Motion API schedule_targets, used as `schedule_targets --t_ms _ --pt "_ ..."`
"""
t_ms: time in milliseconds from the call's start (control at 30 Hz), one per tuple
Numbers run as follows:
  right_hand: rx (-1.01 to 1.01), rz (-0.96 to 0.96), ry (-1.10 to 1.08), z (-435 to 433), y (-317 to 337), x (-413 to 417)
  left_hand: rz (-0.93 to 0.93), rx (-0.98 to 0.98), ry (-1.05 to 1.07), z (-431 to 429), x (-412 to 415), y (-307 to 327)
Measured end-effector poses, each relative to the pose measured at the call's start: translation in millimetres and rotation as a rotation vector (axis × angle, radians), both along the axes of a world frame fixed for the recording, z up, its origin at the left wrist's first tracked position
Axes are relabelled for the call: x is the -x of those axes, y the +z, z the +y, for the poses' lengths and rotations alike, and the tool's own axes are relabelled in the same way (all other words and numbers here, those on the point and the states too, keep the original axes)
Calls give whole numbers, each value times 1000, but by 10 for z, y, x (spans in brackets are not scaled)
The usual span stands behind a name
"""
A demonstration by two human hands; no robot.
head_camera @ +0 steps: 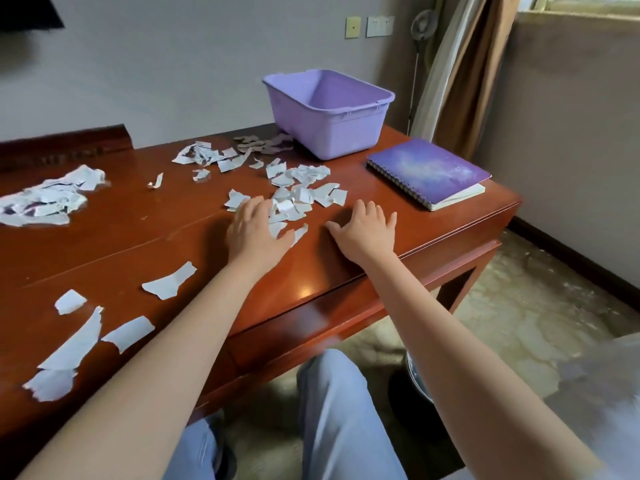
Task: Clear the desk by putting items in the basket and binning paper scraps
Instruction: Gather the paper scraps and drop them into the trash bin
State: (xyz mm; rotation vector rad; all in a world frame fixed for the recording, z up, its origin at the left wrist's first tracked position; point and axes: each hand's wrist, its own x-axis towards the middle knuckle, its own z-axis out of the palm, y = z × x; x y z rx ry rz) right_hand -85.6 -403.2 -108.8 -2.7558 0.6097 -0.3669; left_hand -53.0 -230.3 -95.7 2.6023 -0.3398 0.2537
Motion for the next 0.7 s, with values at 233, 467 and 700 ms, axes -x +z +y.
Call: schedule_targets --t_ms 233,467,700 --pt "-295 -171 274 77 33 -48 147 -210 -93 -29 -161 -78" --pt "-635 -605 -41 -124 108 150 72 -245 -112 -43 -148 -86" --pt "-52 -198 22 -56 39 19 -72 -220 -151 -33 -105 -85"
